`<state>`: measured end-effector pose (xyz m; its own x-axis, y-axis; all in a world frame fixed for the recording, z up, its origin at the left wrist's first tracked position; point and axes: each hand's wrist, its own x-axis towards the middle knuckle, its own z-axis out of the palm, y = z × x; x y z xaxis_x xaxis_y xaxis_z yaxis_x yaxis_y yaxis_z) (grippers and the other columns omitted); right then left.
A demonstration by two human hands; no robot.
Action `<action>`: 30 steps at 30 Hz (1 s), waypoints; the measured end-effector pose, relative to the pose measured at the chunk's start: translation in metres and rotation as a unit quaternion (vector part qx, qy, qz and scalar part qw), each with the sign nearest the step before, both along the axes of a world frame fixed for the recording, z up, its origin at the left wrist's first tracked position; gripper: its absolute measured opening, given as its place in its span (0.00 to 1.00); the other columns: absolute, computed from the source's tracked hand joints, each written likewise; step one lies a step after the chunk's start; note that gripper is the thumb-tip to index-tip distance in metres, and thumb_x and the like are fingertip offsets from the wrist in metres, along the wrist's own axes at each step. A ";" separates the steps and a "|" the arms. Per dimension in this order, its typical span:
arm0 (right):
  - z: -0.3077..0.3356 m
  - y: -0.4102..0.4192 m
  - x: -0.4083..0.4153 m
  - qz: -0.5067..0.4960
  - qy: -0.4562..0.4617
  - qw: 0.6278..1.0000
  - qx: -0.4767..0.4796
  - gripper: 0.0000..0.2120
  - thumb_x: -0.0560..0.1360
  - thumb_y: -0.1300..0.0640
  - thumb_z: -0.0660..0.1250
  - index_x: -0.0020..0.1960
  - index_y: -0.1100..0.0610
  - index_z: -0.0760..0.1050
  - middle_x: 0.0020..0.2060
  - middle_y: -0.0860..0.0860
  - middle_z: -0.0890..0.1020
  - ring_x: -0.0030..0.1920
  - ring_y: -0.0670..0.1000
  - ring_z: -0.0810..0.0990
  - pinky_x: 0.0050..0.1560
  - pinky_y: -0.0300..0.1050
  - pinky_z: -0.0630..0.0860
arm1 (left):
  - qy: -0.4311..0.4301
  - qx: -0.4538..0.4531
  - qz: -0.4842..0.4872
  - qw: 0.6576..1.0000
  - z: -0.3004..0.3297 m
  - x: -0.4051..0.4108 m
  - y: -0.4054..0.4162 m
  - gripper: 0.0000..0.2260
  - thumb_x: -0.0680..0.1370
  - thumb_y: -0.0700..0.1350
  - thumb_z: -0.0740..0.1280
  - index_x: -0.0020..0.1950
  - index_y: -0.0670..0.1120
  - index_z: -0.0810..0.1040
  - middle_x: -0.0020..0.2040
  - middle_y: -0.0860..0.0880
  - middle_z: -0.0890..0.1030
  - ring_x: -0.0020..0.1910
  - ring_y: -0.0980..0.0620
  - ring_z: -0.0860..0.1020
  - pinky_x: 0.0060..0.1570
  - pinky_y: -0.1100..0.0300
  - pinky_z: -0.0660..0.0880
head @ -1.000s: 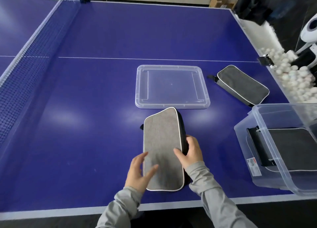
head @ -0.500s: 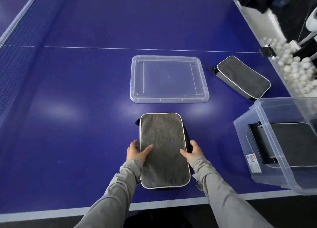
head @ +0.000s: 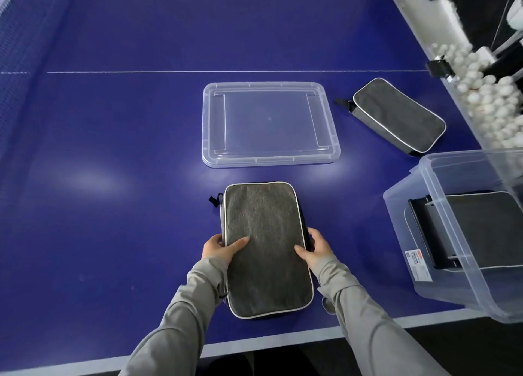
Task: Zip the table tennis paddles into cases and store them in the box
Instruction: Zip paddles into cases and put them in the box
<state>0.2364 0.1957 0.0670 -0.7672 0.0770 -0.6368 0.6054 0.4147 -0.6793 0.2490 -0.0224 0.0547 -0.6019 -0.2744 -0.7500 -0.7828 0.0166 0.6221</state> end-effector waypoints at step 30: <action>0.063 -0.021 0.054 -0.038 0.470 0.865 0.170 0.08 0.73 0.53 0.66 0.50 0.56 0.74 0.42 0.46 0.74 0.43 0.47 0.73 0.46 0.48 0.72 | 0.128 0.100 0.379 0.911 0.044 -0.017 0.003 0.32 0.63 0.44 0.78 0.62 0.52 0.66 0.44 0.52 0.76 0.40 0.53 0.78 0.36 0.60 0.73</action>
<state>0.2900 0.1744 0.1302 -0.9184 0.2101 0.3354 -0.1142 0.6706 -0.7329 0.2324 -0.0195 0.0988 -0.4578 -0.5571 -0.6929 -0.3507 -0.6030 0.7165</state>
